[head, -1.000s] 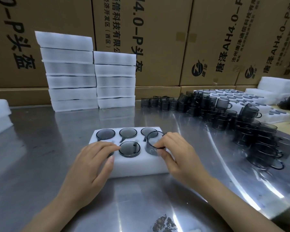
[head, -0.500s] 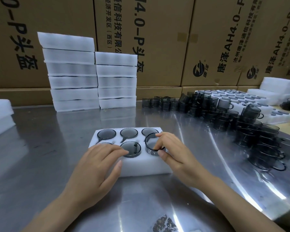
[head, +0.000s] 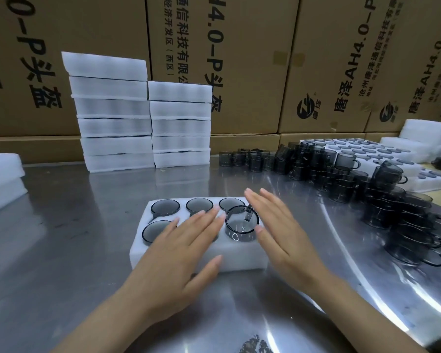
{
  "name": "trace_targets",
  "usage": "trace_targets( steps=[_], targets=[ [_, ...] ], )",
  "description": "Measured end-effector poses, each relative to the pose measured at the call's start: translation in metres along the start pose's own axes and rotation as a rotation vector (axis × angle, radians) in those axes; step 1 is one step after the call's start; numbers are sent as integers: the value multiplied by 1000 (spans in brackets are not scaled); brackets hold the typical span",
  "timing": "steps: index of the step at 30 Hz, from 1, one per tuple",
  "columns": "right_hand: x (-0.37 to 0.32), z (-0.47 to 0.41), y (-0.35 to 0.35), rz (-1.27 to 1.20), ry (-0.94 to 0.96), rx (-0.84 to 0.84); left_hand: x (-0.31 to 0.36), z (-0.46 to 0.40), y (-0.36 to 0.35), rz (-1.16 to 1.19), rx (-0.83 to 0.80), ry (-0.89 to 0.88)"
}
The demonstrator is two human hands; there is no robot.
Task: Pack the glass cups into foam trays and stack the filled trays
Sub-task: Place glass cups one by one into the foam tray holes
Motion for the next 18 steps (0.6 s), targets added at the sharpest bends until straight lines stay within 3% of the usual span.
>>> trace_targets(
  steps=[7,18],
  targets=[
    [-4,1,-4,199,-13,-122,4,-24,-4,-137,-58,-172],
    [2,-4,-8,376,-100,-270,2,-34,-13,-122,-95,-114]
  ],
)
Point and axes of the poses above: each hand's wrist, its own z-axis away from the middle knuckle, its own y-axis out of the back of the hand, x = y × z, the point moved 1 cm from there along -z, towards the middle knuckle, and after that the axes turned 13 degrees about -y, right-handed, at the moved point
